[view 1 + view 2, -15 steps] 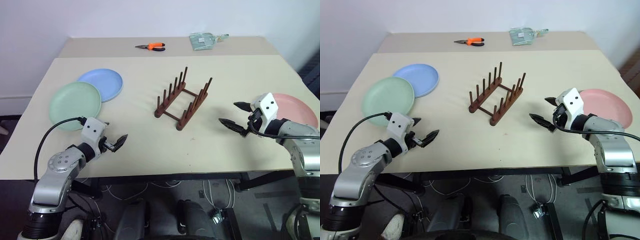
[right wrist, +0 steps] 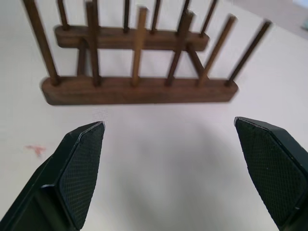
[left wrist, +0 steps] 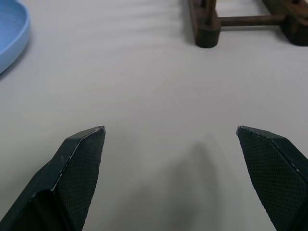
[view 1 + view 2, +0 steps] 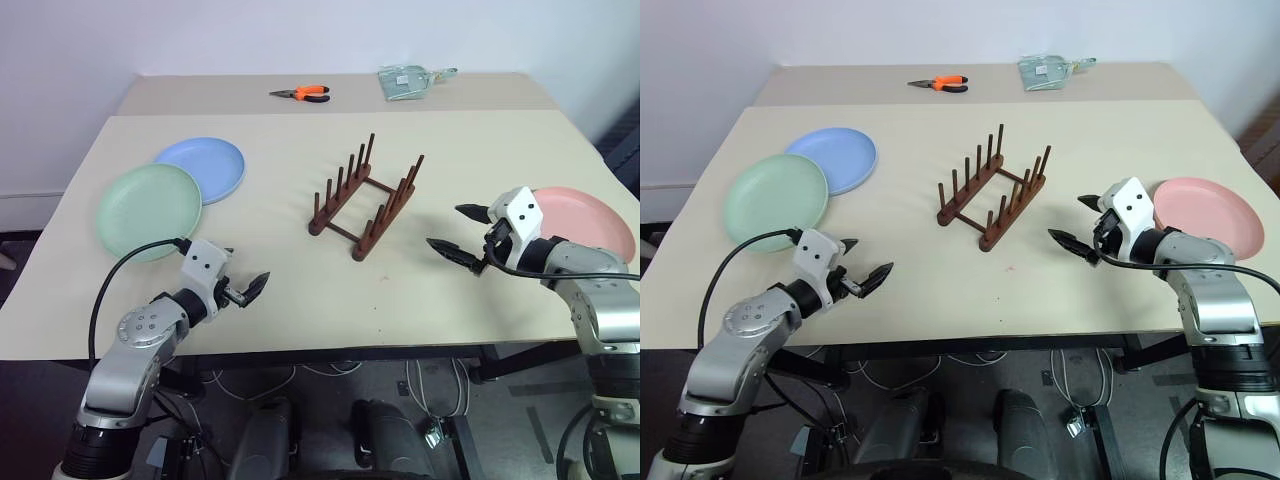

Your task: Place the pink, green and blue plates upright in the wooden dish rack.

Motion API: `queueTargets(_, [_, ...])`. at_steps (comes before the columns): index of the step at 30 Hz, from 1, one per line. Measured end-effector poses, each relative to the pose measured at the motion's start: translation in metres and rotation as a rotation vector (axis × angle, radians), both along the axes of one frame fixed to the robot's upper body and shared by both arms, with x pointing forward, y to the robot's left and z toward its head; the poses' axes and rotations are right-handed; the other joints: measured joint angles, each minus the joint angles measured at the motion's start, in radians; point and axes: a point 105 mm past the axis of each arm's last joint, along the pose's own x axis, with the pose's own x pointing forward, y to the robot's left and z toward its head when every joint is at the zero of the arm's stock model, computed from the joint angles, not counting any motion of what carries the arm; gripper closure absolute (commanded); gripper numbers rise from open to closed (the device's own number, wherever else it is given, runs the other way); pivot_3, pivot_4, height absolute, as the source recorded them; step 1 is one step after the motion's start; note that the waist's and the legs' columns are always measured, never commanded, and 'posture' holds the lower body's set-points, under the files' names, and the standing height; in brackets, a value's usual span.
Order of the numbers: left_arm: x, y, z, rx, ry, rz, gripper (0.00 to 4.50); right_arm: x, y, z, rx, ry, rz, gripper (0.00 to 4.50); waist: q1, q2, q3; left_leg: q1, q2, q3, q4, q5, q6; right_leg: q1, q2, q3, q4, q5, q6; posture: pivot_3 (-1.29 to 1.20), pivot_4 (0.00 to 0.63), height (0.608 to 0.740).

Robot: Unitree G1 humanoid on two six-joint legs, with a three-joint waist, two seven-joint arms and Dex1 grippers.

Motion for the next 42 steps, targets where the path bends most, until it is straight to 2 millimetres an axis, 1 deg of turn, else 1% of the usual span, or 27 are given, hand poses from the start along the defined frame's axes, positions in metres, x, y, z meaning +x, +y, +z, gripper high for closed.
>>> queueTargets(2, [0.0, -0.002, -0.001, 0.0, 0.004, -0.008, 0.0, -0.002, 0.004, -0.001, 0.006, 0.0, 0.004, 0.08, 0.001, 0.0, 0.0, 0.0, 0.0, 0.0, 0.0, 0.0, 0.0, 0.0, 0.0, 0.0, 0.0, 0.0, 0.0, 0.0, 0.15, 0.74])
queueTargets(6, [0.0, -0.011, -0.004, -0.02, 0.013, -0.024, 0.0, -0.006, 0.008, -0.014, 0.024, 0.033, 0.004, 0.08, 0.001, 0.0, 0.0, 0.0, 0.0, 0.0, 0.0, 0.0, 0.0, 0.0, 0.0, 0.0, 0.0, 0.0, 0.0, 0.0, 0.15, 0.74])
queueTargets(9, [0.002, -0.017, -0.004, -0.019, 0.022, -0.048, 0.0, -0.006, 0.013, -0.012, 0.041, 0.031, 0.006, 0.08, 0.0, 0.0, 0.0, 0.0, 0.0, 0.0, 0.0, 0.0, 0.0, 0.0, 0.0, 0.0, 0.0, 0.0, 0.0, 0.0, 0.15, 0.74])
queueTargets(12, [0.001, -0.03, -0.003, -0.024, 0.024, -0.11, 0.0, -0.007, 0.016, -0.012, 0.044, 0.023, 0.01, 0.08, 0.0, 0.0, 0.0, 0.0, 0.0, 0.0, 0.0, 0.0, 0.0, 0.0, 0.001, 0.0, 0.0, 0.0, 0.0, 0.0, 0.15, 0.74])
queueTargets(14, [0.003, -0.052, -0.002, -0.04, 0.027, -0.18, 0.0, -0.01, 0.017, -0.017, 0.044, 0.035, 0.008, 0.08, 0.007, 0.0, 0.0, 0.0, -0.001, 0.0, 0.001, 0.0, 0.0, 0.001, 0.0, 0.0, 0.0, 0.0, 0.0, 0.0, 0.15, 0.74])
queueTargets(18, [0.013, -0.116, 0.002, -0.044, 0.015, -0.308, 0.0, -0.013, 0.023, -0.018, 0.038, 0.036, 0.029, 0.08, 0.019, 0.0, 0.0, 0.0, -0.002, 0.0, 0.003, 0.0, 0.002, 0.002, 0.001, 0.0, 0.0, 0.002, 0.003, 0.0, 0.15, 0.74])
queueTargets(20, [0.018, -0.136, -0.001, -0.04, 0.025, -0.317, 0.0, -0.013, 0.023, -0.018, 0.038, 0.035, 0.029, 0.08, 0.022, 0.0, 0.0, 0.0, -0.001, 0.0, 0.003, 0.0, 0.002, 0.002, 0.002, 0.0, 0.0, 0.002, 0.003, 0.0, 0.15, 0.74])
queueTargets(22, [0.025, -0.151, -0.01, -0.016, 0.055, -0.309, 0.0, -0.013, 0.023, -0.018, 0.038, 0.036, 0.025, 0.08, 0.023, 0.0, 0.0, 0.0, -0.001, 0.0, 0.003, 0.0, 0.002, 0.002, 0.005, 0.0, 0.001, 0.002, 0.004, 0.0, 0.15, 0.74])
queueTargets(25, [0.035, -0.165, -0.017, 0.001, 0.083, -0.291, 0.0, -0.013, 0.022, -0.018, 0.038, 0.034, 0.021, 0.08, 0.025, 0.0, 0.0, 0.0, 0.0, 0.001, 0.003, 0.0, 0.002, 0.002, 0.007, -0.001, 0.001, 0.003, 0.005, 0.0, 0.15, 0.74])
queueTargets(29, [0.05, -0.183, -0.015, -0.005, 0.096, -0.25, 0.0, -0.013, 0.022, -0.018, 0.036, 0.031, 0.018, 0.08, 0.029, 0.0, 0.0, 0.0, -0.001, 0.001, 0.004, 0.0, 0.003, 0.003, 0.008, -0.002, 0.001, 0.003, 0.007, 0.0, 0.15, 0.74])
queueTargets(31, [0.053, -0.191, -0.015, -0.017, 0.098, -0.242, 0.0, -0.014, 0.021, -0.02, 0.035, 0.035, 0.013, 0.08, 0.029, 0.0, 0.0, 0.0, -0.001, 0.001, 0.004, 0.0, 0.003, 0.003, 0.008, -0.002, 0.001, 0.003, 0.007, 0.0, 0.15, 0.74])
queueTargets(33, [0.054, -0.198, -0.015, -0.032, 0.095, -0.245, 0.52, -0.015, 0.02, -0.022, 0.033, 0.039, 0.008, 0.0, 0.028, 0.0, 0.0, 0.0, -0.001, 0.001, 0.004, 0.0, 0.003, 0.003, 0.008, -0.002, 0.001, 0.003, 0.007, 0.0, 0.15, 0.74])
queueTargets(34, [0.055, -0.2, -0.016, -0.037, 0.092, -0.243, 0.84, -0.016, 0.02, -0.023, 0.031, 0.04, 0.006, 0.0, 0.028, 0.0, 0.0, 0.0, -0.001, 0.001, 0.004, 0.0, 0.003, 0.003, 0.008, -0.002, 0.001, 0.003, 0.007, 0.0, 0.15, 0.74])
queueTargets(35, [0.056, -0.201, -0.016, -0.036, 0.087, -0.242, 1.24, -0.016, 0.02, -0.023, 0.031, 0.04, 0.004, 0.0, 0.028, 0.0, 0.0, 0.0, -0.001, 0.001, 0.004, 0.0, 0.003, 0.003, 0.008, -0.002, 0.001, 0.003, 0.007, 0.0, 0.15, 0.74])
queueTargets(36, [0.057, -0.202, -0.016, -0.036, 0.081, -0.242, 1.77, -0.016, 0.02, -0.022, 0.03, 0.037, 0.001, 0.0, 0.028, 0.0, 0.0, 0.001, -0.001, 0.001, 0.005, 0.0, 0.003, 0.003, 0.007, -0.002, 0.001, 0.003, 0.007, 0.0, 0.15, 0.74])
queueTargets(38, [0.059, -0.201, -0.017, -0.038, 0.069, -0.24, 2.7, -0.017, 0.021, -0.02, 0.025, 0.028, 0.003, 0.0, 0.028, 0.0, 0.0, 0.001, -0.001, 0.0, 0.005, 0.0, 0.003, 0.003, 0.007, -0.002, 0.001, 0.003, 0.007, 0.0, 0.15, 0.74])
queueTargets(39, [0.06, -0.2, -0.017, -0.037, 0.066, -0.241, 3.31, -0.017, 0.021, -0.019, 0.024, 0.024, 0.004, 0.0, 0.029, 0.0, 0.0, 0.0, -0.001, 0.0, 0.005, 0.0, 0.003, 0.003, 0.007, -0.002, 0.001, 0.003, 0.007, 0.0, 0.15, 0.74])
queueTargets(40, [0.062, -0.199, -0.014, -0.039, 0.05, -0.245, 3.71, -0.018, 0.021, -0.019, 0.022, 0.022, 0.002, 0.0, 0.03, 0.0, 0.0, 0.0, -0.001, 0.0, 0.005, 0.0, 0.003, 0.003, 0.007, -0.002, 0.001, 0.003, 0.007, 0.0, 0.15, 0.74])
queueTargets(42, [0.064, -0.198, -0.014, -0.025, 0.044, -0.278, 3.73, -0.021, 0.019, -0.018, 0.012, 0.021, -0.001, 0.0, 0.029, 0.0, 0.0, 0.0, -0.001, 0.0, 0.005, 0.0, 0.003, 0.003, 0.007, -0.002, 0.001, 0.003, 0.007, 0.0, 0.15, 0.74])
